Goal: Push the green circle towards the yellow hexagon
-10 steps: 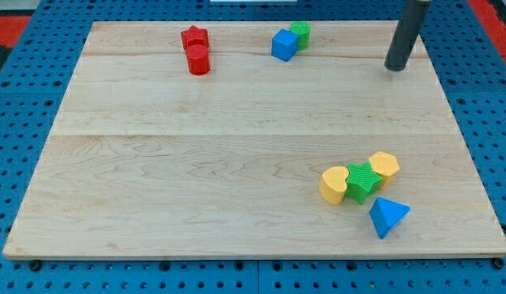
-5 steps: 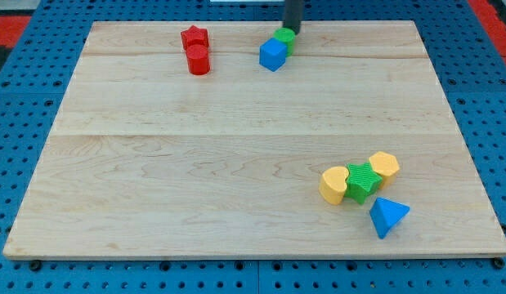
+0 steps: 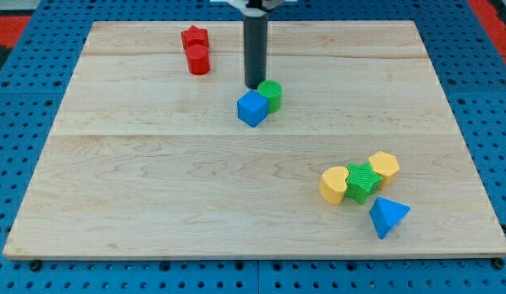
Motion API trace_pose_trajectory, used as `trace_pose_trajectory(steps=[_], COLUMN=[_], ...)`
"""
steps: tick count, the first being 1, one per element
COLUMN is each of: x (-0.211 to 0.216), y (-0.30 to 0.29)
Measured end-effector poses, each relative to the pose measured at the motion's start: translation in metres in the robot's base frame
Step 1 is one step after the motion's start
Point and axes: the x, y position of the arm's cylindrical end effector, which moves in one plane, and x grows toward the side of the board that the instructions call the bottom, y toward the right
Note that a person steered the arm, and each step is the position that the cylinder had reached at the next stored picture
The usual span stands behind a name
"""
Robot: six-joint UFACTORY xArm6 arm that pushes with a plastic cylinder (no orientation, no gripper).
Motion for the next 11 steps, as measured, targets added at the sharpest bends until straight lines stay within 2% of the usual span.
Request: trace_pose_trajectory(steps=[1, 2, 3, 4, 5, 6, 7, 8, 9, 10, 11], x=[0.019, 0.025, 0.036, 0.07, 0.064, 0.044, 0.059, 0.066, 0.052, 0.067, 0.104], y=[0.008, 0.069, 0.084, 0.075, 0.077, 0.11, 0.128, 0.131, 0.146, 0.146, 0.114])
